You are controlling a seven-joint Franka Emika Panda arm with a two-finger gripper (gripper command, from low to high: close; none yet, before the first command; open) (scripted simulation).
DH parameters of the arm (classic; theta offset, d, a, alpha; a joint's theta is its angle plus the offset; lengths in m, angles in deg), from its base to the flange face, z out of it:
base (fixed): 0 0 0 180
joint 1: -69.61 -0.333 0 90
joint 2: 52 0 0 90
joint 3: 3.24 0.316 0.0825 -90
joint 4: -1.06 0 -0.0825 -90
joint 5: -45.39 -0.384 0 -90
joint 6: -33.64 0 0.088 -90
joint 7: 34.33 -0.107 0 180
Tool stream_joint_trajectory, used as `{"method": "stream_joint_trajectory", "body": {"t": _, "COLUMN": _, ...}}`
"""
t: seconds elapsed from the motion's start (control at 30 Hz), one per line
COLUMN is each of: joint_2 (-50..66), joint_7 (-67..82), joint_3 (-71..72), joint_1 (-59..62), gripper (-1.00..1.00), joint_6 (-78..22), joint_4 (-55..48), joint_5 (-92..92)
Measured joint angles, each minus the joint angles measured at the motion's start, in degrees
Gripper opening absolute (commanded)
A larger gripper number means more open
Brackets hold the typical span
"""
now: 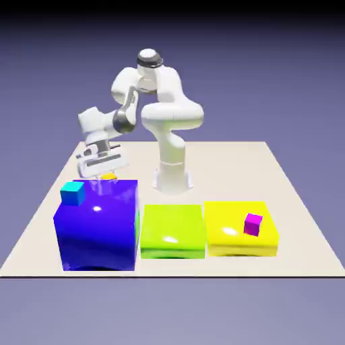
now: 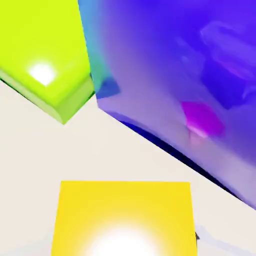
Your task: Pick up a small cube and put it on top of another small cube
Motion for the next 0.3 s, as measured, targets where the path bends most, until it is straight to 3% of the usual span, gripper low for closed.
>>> {"method": "stream_joint_trajectory", "body": {"t": 0.2, "joint_2": -0.2, "joint_7": -5.7, "joint_3": -12.5, "joint_1": -9.0, "gripper": -1.00, "joint_6": 6.1, "joint_4": -2.0, "joint_5": 12.1}}
{"method": "stream_joint_trajectory", "body": {"t": 0.23, "joint_2": -0.2, "joint_7": -6.5, "joint_3": -14.2, "joint_1": -10.2, "gripper": 1.00, "joint_6": 6.9, "joint_4": -2.3, "joint_5": 13.7}}
{"method": "stream_joint_trajectory", "body": {"t": 0.3, "joint_2": -0.2, "joint_7": -6.6, "joint_3": -14.2, "joint_1": -10.3, "gripper": 1.00, "joint_6": 7.0, "joint_4": -2.3, "joint_5": 13.8}}
